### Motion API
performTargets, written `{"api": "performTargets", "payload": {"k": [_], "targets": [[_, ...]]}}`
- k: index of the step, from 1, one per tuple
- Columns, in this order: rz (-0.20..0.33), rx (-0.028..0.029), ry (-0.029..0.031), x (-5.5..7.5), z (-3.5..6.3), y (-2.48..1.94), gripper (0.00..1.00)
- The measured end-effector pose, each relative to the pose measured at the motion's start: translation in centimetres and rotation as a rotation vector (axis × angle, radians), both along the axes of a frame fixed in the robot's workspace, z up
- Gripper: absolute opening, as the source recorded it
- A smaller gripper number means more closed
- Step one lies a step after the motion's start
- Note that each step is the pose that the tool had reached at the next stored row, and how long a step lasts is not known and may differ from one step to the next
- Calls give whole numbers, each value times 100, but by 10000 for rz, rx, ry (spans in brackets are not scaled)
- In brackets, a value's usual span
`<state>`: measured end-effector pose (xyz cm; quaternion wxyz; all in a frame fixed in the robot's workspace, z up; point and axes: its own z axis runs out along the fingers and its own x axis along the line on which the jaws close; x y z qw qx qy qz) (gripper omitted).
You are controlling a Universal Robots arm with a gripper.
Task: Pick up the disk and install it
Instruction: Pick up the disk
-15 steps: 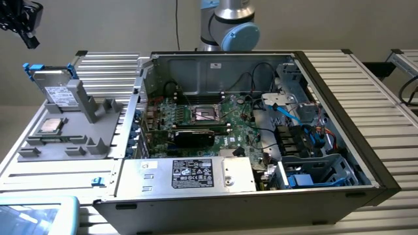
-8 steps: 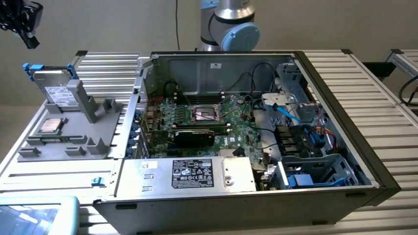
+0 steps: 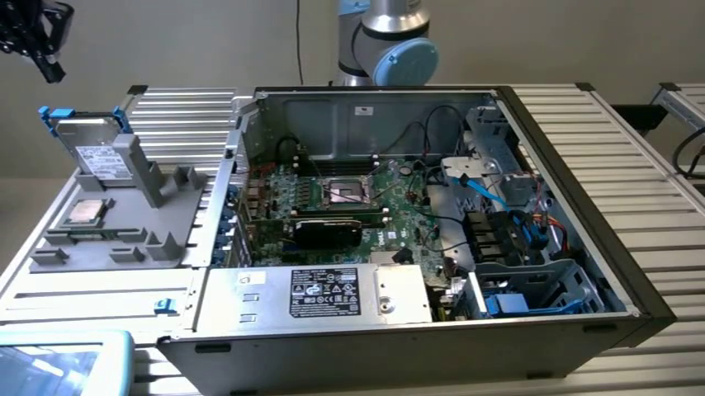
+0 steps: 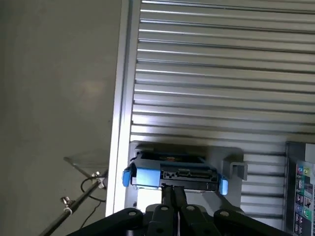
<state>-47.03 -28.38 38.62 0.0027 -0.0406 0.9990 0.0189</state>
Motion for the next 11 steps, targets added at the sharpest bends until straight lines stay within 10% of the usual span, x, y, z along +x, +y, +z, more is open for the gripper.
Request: {"api": "performTargets", "payload": {"k": [11], "targets": [[1999, 0, -1, 0, -14, 0, 11]]}}
